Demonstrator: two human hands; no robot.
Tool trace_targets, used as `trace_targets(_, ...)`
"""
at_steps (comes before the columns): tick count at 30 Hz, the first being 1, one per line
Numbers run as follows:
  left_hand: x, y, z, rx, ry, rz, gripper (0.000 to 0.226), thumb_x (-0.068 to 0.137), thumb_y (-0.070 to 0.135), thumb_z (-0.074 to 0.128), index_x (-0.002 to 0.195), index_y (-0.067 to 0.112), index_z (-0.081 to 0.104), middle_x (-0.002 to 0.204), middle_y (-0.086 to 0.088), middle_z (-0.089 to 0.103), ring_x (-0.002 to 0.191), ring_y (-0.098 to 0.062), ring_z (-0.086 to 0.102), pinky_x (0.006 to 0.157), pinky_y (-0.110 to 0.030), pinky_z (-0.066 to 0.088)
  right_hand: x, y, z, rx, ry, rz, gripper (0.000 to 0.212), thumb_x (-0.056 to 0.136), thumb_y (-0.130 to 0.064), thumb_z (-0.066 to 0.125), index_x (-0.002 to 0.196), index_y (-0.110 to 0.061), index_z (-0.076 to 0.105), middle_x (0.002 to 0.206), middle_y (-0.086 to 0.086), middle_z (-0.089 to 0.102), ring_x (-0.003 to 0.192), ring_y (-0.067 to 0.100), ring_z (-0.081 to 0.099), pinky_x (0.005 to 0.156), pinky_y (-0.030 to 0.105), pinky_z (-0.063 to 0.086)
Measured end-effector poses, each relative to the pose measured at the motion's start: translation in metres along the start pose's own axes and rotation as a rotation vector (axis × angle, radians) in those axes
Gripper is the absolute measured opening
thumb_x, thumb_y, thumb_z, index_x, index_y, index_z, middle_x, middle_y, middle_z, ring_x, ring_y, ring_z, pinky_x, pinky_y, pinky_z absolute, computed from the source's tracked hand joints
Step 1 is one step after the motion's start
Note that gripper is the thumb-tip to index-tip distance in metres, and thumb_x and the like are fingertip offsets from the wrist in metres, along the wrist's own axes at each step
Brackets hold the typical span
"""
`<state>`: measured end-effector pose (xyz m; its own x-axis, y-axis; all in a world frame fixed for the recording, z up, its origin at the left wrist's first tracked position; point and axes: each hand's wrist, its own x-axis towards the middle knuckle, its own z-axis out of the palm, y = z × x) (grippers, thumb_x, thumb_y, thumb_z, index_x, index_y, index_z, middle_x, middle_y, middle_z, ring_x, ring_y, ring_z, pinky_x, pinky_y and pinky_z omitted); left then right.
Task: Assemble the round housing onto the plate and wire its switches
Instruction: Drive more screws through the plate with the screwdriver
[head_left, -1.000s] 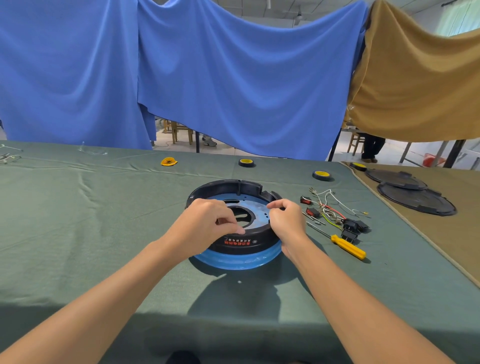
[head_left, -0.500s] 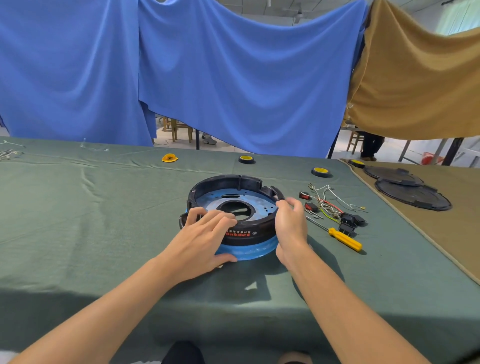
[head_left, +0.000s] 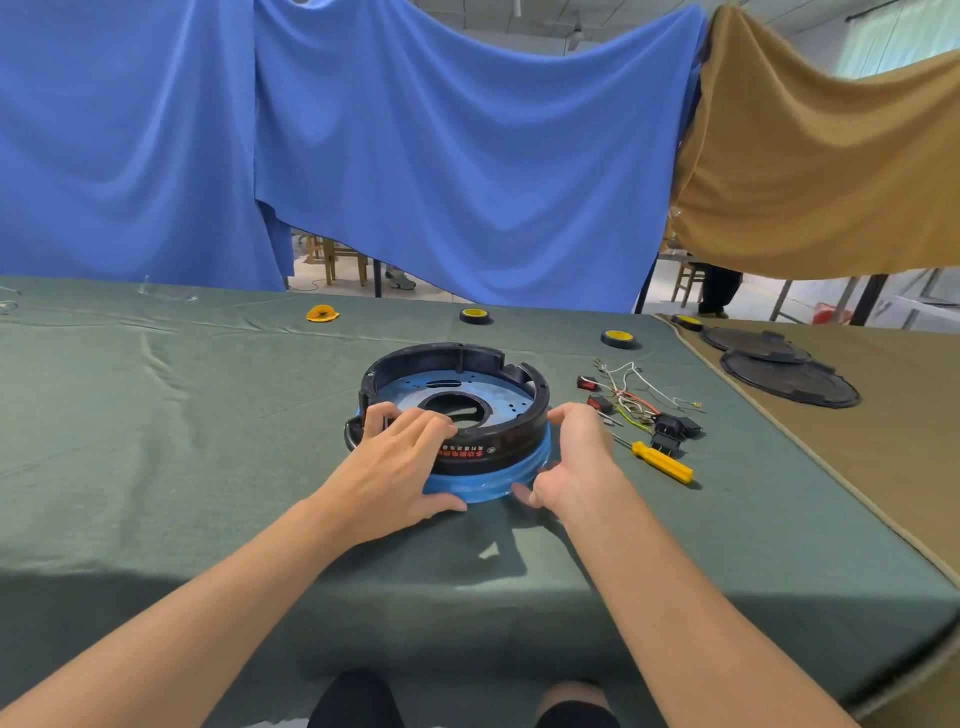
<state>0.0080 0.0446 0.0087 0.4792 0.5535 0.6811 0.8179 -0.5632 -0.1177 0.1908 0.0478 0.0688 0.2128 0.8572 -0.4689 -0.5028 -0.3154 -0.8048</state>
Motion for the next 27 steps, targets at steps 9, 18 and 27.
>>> trace_targets(9, -0.006, -0.009, 0.001, 0.020, -0.045, 0.030, 0.061, 0.081, 0.055, 0.071, 0.115, 0.006, 0.058, 0.119, -0.008, 0.066, 0.107, -0.024, 0.062, 0.096, -0.037, 0.030, 0.036, -0.030, 0.035, -1.558, -0.527, -1.014, 0.037, 0.101, -0.028, 0.035, 0.079, -0.006, 0.057, 0.081, 0.006, 0.061, 0.082, 0.026, 0.054, 0.075, 0.041, 0.042)
trace_targets(18, -0.007, -0.016, 0.009, -0.021, -0.015, 0.071, 0.062, 0.084, 0.058, 0.059, 0.122, 0.011, 0.046, 0.123, -0.010, 0.064, 0.116, -0.022, 0.051, 0.098, -0.037, 0.030, 0.059, -0.025, 0.074, -1.813, -0.799, -0.554, 0.047, 0.104, -0.043, 0.034, 0.066, -0.022, 0.051, 0.070, -0.003, 0.051, 0.066, 0.014, 0.049, 0.075, 0.031, 0.039)
trace_targets(27, -0.001, -0.019, 0.005, 0.147, 0.125, 0.172, 0.068, 0.079, 0.049, 0.066, 0.127, 0.005, 0.048, 0.127, -0.012, 0.063, 0.122, -0.029, 0.054, 0.094, -0.041, 0.033, 0.071, -0.033, 0.082, -1.630, -0.794, -0.391, 0.061, 0.101, -0.053, 0.035, 0.097, -0.003, 0.070, 0.080, 0.004, 0.061, 0.072, 0.017, 0.051, 0.071, 0.028, 0.042)
